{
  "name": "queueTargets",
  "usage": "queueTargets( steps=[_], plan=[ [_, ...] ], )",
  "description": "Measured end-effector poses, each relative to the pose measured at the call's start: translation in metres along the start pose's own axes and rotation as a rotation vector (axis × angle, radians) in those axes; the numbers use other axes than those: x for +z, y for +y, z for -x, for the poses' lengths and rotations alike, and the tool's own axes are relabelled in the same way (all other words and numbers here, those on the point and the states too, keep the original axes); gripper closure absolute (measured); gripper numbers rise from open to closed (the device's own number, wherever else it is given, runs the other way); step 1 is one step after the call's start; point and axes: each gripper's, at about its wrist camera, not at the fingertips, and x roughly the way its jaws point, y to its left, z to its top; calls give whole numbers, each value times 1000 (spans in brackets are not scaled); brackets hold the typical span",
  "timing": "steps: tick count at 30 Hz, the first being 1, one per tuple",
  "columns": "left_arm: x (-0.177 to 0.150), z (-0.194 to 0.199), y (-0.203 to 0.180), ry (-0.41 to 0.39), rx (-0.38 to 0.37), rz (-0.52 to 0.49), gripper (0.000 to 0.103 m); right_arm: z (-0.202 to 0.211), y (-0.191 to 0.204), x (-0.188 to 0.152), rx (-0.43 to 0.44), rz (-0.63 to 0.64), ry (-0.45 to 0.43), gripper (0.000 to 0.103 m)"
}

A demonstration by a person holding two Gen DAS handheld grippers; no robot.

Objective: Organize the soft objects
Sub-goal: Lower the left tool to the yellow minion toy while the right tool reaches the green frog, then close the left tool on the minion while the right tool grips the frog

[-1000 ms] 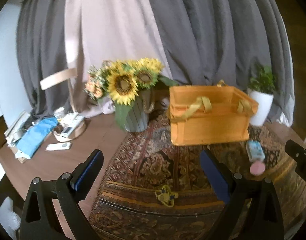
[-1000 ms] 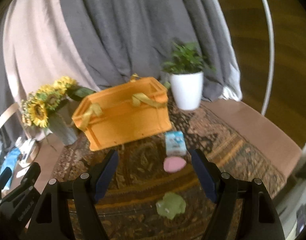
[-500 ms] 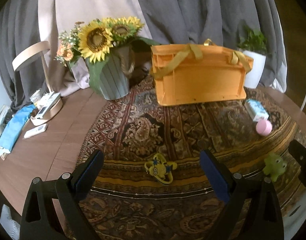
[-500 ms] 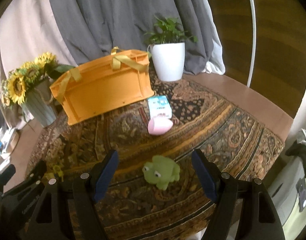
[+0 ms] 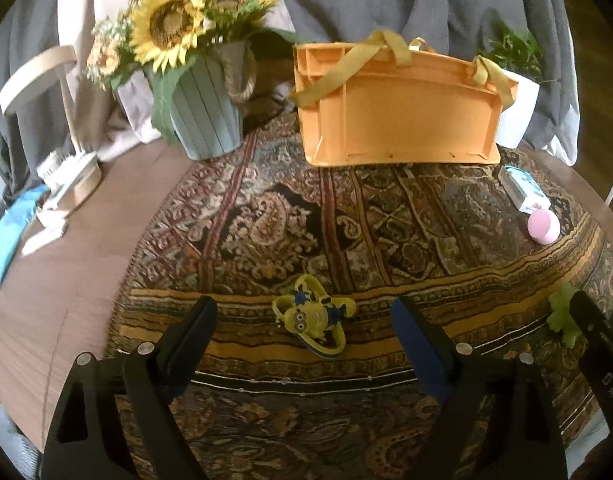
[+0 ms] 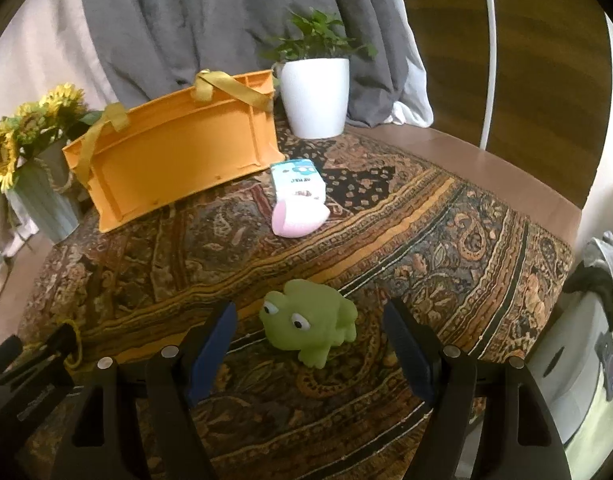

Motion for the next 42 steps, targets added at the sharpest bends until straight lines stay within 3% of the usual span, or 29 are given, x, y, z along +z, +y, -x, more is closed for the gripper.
queueTargets(
  steps=[23,25,28,32,36,42],
  plan=[
    [-3,-36,1,86,22,57,34,-40,2,0,-24,2,91,27],
    [-3,-36,2,86,18,63,44,-40,3,-1,-25,11,86,27],
    [-4,-35,2,79,9,71,48,-41,5,-1,-23,32,88,27],
    [-5,-33,0,73,3,52,51,-41,4,-1,-10,43,86,30],
    [-6,-30,-2,66,-1,33,52,-39,3,0,6,57,84,45],
    [-6,-22,-4,48,-10,19,52,-34,3,1,19,68,75,46]
  ],
)
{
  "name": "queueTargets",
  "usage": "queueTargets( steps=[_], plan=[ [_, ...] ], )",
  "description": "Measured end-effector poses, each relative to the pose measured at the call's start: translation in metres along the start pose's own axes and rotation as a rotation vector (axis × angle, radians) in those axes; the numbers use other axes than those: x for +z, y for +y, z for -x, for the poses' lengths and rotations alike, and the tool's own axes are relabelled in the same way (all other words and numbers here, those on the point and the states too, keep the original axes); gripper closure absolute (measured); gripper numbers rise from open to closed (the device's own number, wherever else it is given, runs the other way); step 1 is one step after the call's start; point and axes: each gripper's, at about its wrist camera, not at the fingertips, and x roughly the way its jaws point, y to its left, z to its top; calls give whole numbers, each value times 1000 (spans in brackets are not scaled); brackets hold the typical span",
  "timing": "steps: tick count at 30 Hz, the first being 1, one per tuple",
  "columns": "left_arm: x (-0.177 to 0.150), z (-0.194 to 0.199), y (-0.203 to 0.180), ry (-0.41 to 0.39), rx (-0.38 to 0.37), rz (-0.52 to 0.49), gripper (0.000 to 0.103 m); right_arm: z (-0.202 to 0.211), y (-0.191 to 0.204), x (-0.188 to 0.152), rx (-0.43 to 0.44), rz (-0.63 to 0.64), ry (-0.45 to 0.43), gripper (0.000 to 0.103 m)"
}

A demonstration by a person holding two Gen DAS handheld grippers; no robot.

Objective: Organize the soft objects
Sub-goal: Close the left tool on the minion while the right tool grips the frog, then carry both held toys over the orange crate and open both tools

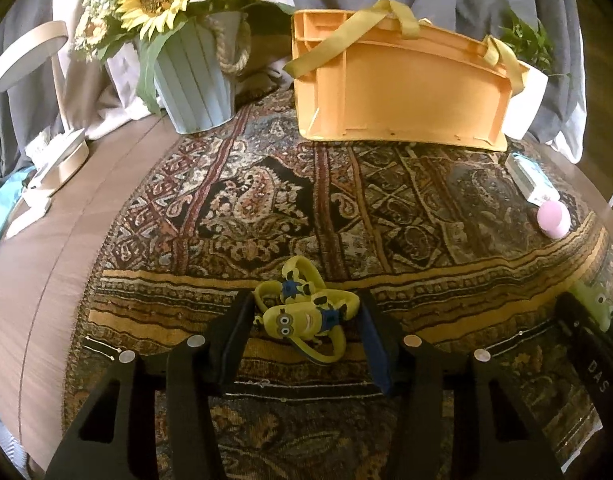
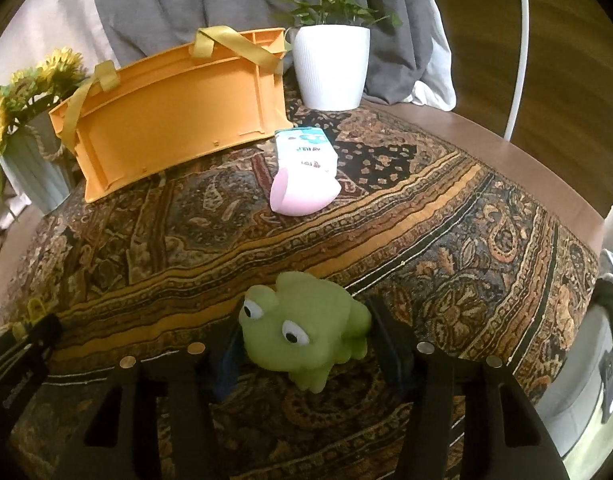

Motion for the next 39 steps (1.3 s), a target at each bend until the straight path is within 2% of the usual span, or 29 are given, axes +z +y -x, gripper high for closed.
queueTargets(
  steps=[11,22,31,39],
  plan=[
    [8,21,-2,-29,-34,4,52,21,2,13,38,37,-53,46],
    [26,49,-8,-67,-25,15,52,46,3,37,85,68,-95,46],
    [46,72,-17,-95,-25,34,52,66,-1,66,137,113,-144,46],
    [71,94,-27,-158,0,58,52,76,-4,97,202,149,-188,46]
  ],
)
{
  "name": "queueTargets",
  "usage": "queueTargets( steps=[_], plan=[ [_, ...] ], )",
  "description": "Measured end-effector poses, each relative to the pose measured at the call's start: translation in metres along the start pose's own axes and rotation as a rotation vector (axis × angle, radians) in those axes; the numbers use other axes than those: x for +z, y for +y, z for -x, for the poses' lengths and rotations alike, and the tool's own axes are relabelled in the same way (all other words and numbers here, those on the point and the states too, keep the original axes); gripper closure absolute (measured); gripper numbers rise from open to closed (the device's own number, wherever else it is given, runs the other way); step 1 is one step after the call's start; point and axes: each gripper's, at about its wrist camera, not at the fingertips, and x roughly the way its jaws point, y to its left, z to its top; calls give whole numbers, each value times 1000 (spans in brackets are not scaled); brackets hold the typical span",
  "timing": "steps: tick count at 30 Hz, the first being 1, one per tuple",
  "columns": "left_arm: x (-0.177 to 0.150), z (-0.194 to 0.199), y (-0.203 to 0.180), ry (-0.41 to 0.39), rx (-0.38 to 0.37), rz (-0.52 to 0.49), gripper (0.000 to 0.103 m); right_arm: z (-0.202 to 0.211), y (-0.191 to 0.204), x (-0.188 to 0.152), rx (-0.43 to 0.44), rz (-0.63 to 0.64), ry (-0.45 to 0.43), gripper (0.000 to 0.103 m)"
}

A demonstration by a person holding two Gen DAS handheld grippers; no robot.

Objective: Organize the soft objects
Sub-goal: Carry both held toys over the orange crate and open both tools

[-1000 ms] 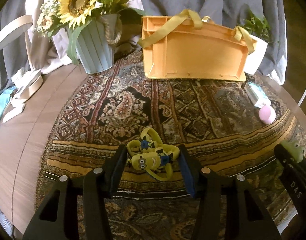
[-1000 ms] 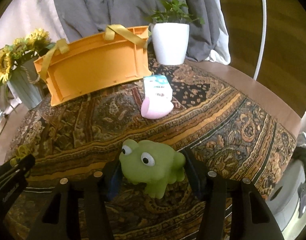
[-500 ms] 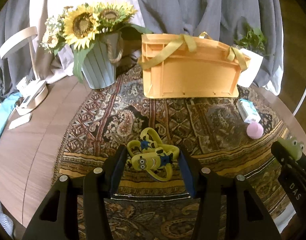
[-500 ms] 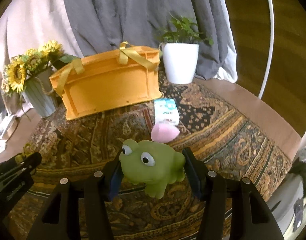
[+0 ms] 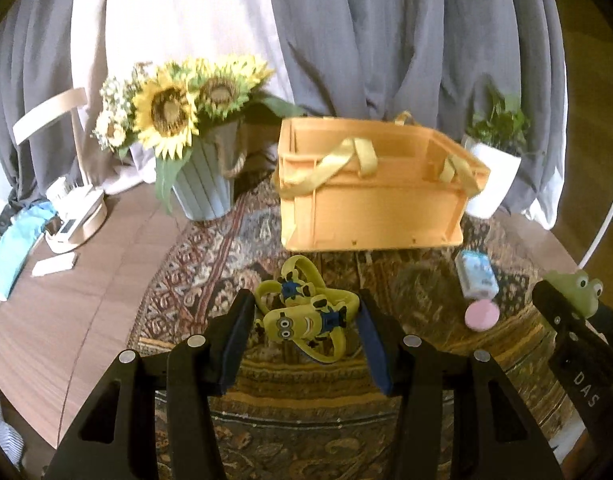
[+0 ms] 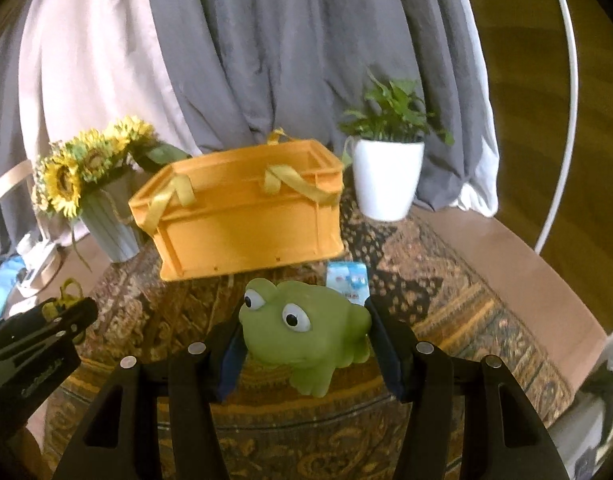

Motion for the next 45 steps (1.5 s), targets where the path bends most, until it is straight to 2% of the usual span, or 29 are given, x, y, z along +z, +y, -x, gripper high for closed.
queueTargets(
  steps=[17,28,38,45],
  plan=[
    [52,18,-24,-128,51,44,52,-3,-13,65,103,57,-133,46],
    [78,20,-38,-197,65,61,52,-10,-18,95,140,85,-205,46],
    [109,2,-44,-239,65,43,52,-30,-15,120,147,87,-252,46],
    [129,-25,-42,-227,51,38,52,-59,-9,138,151,82,-236,46]
  ],
)
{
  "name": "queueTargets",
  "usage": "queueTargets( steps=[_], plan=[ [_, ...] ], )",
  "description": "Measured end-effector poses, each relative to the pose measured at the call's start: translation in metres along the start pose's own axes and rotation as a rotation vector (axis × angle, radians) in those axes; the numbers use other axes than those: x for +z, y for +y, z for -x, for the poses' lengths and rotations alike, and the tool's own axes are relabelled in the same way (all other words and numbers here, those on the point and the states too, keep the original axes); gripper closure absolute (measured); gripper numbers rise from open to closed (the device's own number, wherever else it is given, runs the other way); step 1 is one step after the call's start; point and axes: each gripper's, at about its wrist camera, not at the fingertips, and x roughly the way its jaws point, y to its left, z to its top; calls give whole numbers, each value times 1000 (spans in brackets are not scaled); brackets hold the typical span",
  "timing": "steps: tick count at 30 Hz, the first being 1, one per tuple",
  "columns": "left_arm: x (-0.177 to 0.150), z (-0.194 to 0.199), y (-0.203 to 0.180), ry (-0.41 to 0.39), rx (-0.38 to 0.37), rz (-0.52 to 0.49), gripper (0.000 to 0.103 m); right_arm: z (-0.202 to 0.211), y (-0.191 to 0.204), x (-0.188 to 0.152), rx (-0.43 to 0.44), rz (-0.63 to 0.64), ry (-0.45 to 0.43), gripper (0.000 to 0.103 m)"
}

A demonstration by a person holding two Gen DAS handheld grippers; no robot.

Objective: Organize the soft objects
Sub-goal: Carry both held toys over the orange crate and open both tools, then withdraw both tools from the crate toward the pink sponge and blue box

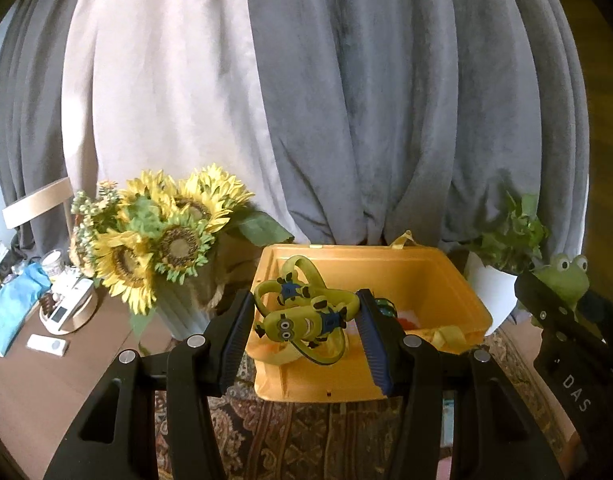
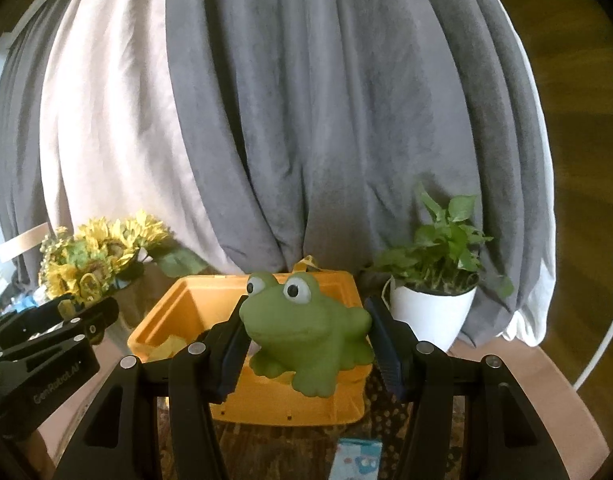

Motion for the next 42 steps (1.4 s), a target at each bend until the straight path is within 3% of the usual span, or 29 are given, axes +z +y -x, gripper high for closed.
queueTargets(
  steps=[17,32,34,35,37,42],
  plan=[
    [23,-61,-3,-40,52,-66,51,-71,2,22,21,29,19,46],
    [35,-125,-9,20,33,-96,52,-145,-1,16,59,11,162,46],
    [36,-133,-8,41,21,-85,52,-156,0,15,73,15,194,44],
    [36,-136,-8,50,14,-82,51,-159,-1,15,82,8,204,38],
    [36,-141,-6,72,-5,-68,41,-165,-2,15,91,5,230,26],
    [33,-145,-6,87,-21,-56,34,-167,-4,15,73,3,229,25]
  ],
)
